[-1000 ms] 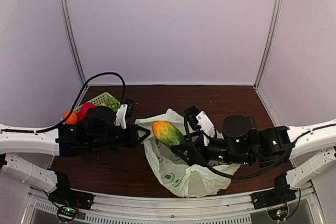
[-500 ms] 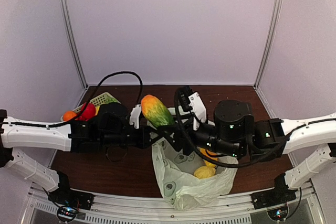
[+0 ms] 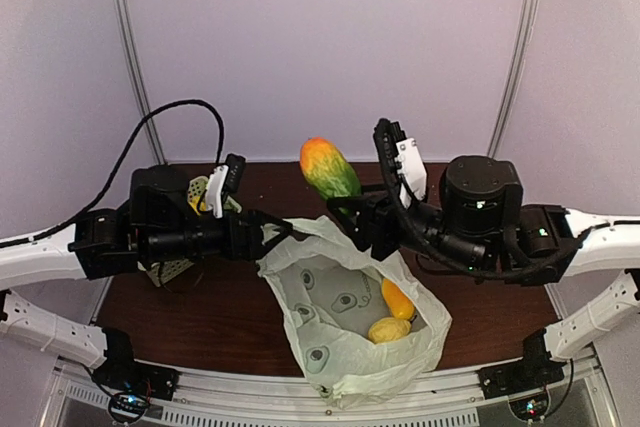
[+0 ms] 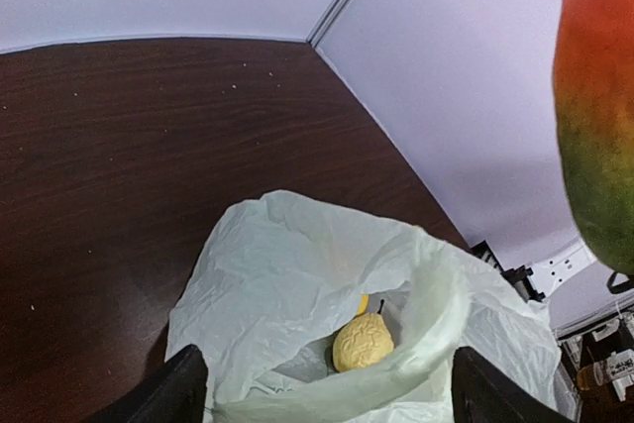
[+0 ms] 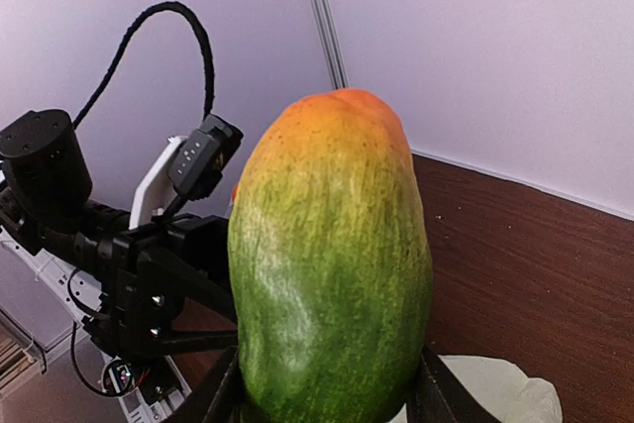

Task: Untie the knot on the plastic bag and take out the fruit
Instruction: Pass from the right arm to the left, then place the fake fruit in the bin, then adjust the bag opening for the takeout bag.

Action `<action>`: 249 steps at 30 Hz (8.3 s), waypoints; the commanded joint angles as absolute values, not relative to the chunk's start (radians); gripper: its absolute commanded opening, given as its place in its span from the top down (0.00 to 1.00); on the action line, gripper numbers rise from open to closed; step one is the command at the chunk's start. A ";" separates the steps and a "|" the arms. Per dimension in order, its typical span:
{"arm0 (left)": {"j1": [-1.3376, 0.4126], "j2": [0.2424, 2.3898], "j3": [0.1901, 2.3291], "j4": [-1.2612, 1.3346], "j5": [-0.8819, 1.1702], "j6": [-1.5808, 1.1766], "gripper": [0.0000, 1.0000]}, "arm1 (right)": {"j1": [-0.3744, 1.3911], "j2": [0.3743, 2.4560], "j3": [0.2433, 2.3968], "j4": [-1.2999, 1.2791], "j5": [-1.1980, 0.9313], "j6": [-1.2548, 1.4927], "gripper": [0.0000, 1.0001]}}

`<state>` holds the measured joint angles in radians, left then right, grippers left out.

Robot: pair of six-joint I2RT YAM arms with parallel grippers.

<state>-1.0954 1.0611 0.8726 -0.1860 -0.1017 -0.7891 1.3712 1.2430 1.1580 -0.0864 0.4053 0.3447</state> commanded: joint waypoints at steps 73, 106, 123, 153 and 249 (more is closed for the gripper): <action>-0.674 1.077 0.983 -0.309 0.265 -0.770 0.57 | 1.450 1.240 1.113 -0.590 0.202 0.162 0.02; -0.272 1.203 1.071 -0.678 -0.064 -0.437 0.57 | 1.443 1.571 1.252 -0.461 0.466 0.108 0.96; -0.268 1.458 1.207 -0.623 -0.291 -0.306 0.56 | 1.360 1.411 1.163 -0.413 0.474 0.253 1.00; -0.268 1.546 1.255 -0.560 -0.180 -0.252 0.11 | 1.261 1.315 1.084 -0.331 0.378 0.361 1.00; -0.913 1.286 1.124 -0.311 0.238 -0.479 1.00 | 1.403 1.070 1.004 -0.629 0.367 0.626 0.06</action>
